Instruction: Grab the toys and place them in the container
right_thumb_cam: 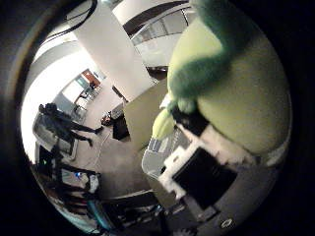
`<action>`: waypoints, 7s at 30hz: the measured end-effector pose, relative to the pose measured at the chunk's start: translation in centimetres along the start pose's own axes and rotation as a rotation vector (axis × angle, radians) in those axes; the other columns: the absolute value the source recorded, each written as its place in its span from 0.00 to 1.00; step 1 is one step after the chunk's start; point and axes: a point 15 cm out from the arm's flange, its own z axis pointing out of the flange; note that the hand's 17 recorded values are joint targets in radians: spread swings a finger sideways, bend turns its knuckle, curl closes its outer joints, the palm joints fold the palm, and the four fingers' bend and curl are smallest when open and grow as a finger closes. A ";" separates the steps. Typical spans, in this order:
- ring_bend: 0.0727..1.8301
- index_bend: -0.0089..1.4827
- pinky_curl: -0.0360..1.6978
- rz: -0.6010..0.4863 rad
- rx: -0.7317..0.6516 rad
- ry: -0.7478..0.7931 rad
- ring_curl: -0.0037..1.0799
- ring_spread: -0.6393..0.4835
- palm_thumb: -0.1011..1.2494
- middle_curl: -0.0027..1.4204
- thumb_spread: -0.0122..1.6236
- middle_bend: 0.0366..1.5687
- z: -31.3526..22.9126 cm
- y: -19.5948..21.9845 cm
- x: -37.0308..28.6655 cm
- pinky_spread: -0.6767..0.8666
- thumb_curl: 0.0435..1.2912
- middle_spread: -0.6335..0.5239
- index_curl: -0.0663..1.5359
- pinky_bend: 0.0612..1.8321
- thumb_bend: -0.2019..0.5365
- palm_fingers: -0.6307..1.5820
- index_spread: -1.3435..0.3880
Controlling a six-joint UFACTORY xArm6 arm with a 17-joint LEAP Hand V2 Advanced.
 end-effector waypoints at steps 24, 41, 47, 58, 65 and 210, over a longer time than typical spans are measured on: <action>0.24 0.20 0.17 0.025 -0.075 -0.022 0.26 0.59 0.53 0.25 0.69 0.19 2.5 2.4 -0.3 0.72 0.25 0.48 0.30 0.25 0.24 0.43 0.53; 0.19 0.12 0.08 0.231 -0.242 0.282 0.21 0.61 0.40 0.25 0.67 0.15 -9.5 16.3 26.2 0.68 0.20 0.51 0.25 0.27 0.24 0.43 0.54; 0.19 0.12 0.06 0.309 -0.361 0.340 0.21 0.62 0.39 0.25 0.67 0.15 -12.5 28.3 33.9 0.67 0.19 0.51 0.25 0.28 0.24 0.43 0.54; 0.16 0.12 0.03 0.269 -0.452 0.279 0.21 0.64 0.39 0.24 0.67 0.11 -5.7 38.1 35.5 0.67 0.19 0.51 0.24 0.29 0.24 0.41 0.54; 0.14 0.12 0.03 0.253 -0.471 0.249 0.21 0.67 0.40 0.24 0.66 0.10 -0.9 39.5 36.8 0.66 0.19 0.51 0.24 0.29 0.24 0.38 0.54; 0.67 0.64 0.55 -0.102 -0.238 0.026 0.92 0.31 0.93 0.80 0.58 0.71 2.7 0.7 -2.6 0.32 0.46 0.32 0.74 0.76 0.25 0.76 0.59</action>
